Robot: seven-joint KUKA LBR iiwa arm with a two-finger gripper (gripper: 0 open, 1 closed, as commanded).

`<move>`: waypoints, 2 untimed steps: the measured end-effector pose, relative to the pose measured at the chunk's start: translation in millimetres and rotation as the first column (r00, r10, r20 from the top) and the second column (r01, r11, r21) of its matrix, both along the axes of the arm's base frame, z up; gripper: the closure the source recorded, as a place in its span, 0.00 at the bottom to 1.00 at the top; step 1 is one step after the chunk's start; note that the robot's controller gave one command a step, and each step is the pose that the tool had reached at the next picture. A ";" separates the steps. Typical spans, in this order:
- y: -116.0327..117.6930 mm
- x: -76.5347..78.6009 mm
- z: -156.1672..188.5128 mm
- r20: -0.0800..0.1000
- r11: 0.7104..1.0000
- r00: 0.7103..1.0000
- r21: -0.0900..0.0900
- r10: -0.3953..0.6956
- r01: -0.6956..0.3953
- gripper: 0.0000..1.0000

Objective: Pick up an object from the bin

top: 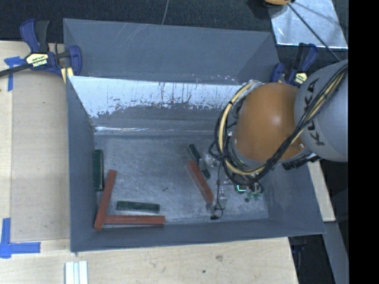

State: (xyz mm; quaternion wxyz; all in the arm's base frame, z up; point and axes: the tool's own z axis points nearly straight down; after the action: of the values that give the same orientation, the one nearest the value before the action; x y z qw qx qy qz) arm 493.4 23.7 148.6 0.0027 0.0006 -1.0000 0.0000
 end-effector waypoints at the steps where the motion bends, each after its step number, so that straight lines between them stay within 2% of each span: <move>1: 0.0 2.0 3.7 0.008 1.000 1.000 0.000 -0.001 0.001 0.00; 2: 22.3 4.9 -12.3 0.011 0.998 0.998 -0.003 0.060 -0.060 0.00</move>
Offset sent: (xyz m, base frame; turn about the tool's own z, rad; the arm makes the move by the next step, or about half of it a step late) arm 0.0053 0.0693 -0.0439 -0.1779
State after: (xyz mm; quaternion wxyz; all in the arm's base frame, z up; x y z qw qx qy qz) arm 498.3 46.0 136.3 -0.0031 0.0304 -0.9995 0.0013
